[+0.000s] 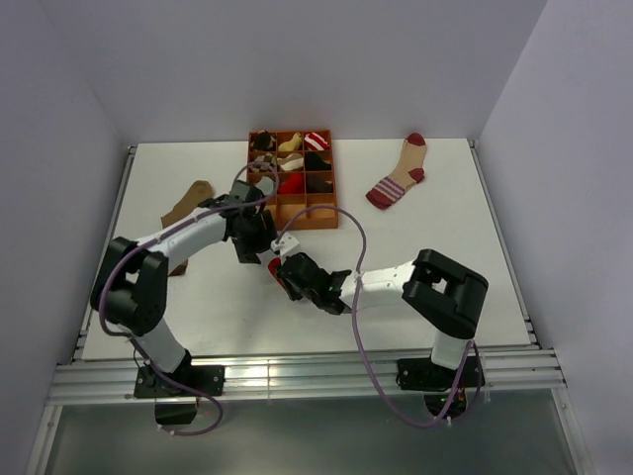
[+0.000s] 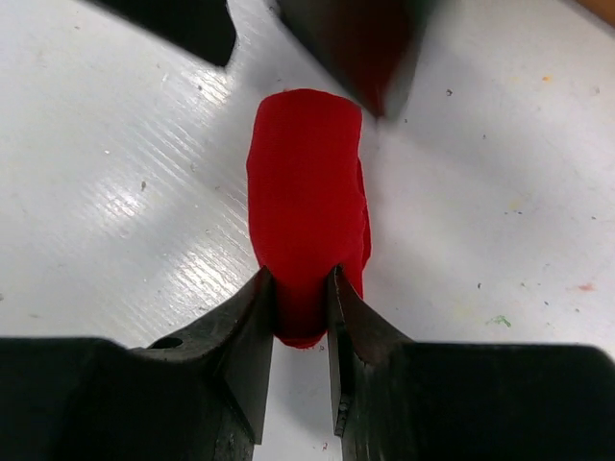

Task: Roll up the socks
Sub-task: Roll the sock at the center of the board.

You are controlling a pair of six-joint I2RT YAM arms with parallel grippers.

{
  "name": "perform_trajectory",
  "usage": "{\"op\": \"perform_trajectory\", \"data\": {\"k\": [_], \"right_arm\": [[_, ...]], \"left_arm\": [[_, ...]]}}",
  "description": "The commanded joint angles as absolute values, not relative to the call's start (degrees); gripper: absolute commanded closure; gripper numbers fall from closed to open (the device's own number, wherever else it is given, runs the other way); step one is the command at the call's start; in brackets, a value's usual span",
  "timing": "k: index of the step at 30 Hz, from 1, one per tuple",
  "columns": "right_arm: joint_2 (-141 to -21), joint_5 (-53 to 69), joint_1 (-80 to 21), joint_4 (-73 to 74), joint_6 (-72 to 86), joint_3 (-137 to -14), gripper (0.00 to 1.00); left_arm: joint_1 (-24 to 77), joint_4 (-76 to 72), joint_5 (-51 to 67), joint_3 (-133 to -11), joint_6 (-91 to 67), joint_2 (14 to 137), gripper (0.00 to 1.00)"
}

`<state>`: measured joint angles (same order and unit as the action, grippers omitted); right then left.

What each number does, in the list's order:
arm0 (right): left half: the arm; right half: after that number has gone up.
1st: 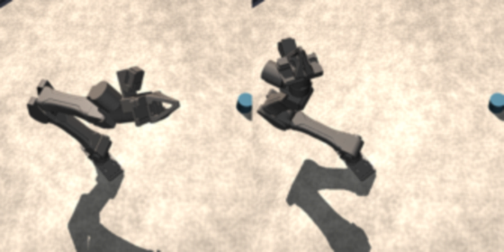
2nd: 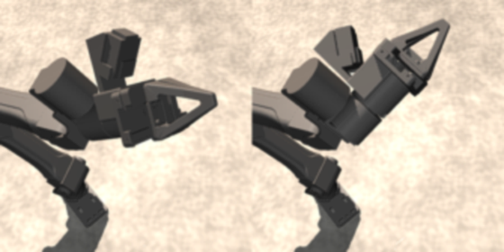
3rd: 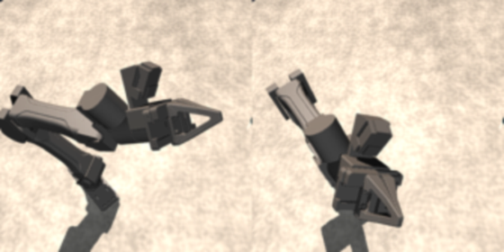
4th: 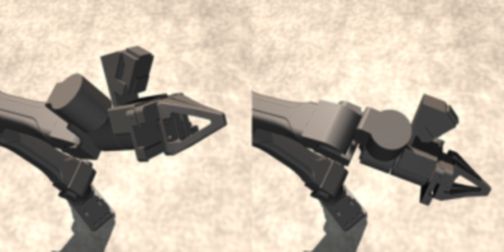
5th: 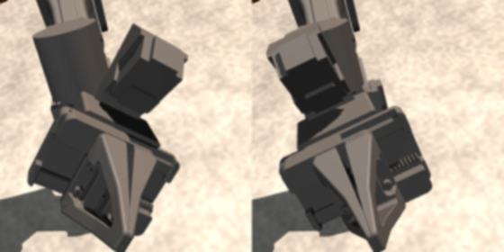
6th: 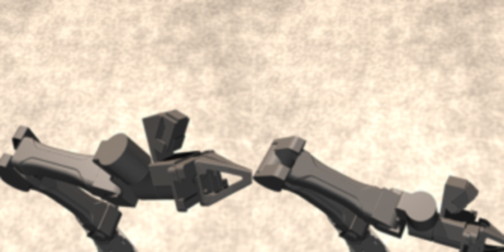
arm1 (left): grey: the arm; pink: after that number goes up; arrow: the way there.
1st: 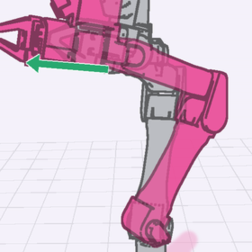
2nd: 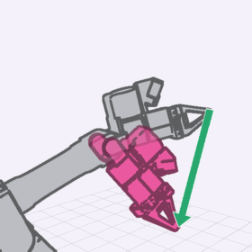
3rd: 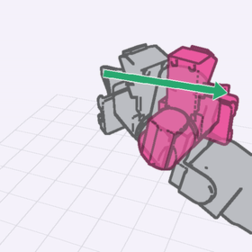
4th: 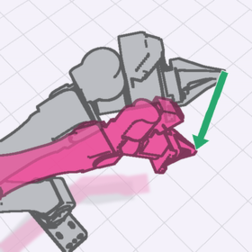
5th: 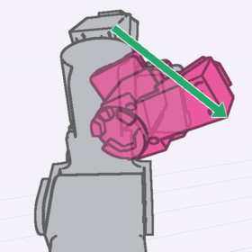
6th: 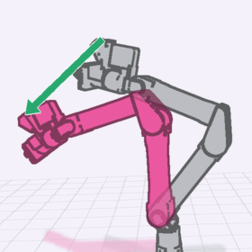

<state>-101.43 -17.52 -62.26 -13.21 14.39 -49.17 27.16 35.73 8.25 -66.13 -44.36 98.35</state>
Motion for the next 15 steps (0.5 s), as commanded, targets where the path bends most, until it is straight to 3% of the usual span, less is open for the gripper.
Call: {"op": "perform_trajectory", "data": {"k": [1,6,15], "right_arm": [[-102.3,-7.7,-60.3,-8.7,17.8,-45.6,0.98],[-101.7,2.7,-56.8,-11.3,20.6,-43.6,0.98],[-102.4,14.1,-50.5,-14.6,24.3,-42.4,0.97]], "left_arm": [[24.3,31.3,7.6,-63.3,-49.8,91.5,0.30],[21.4,25.6,5.8,-53.9,-55.3,84.8,0.30],[21.9,6.2,15.0,-37.3,-61.2,78.3,0.29]]}}
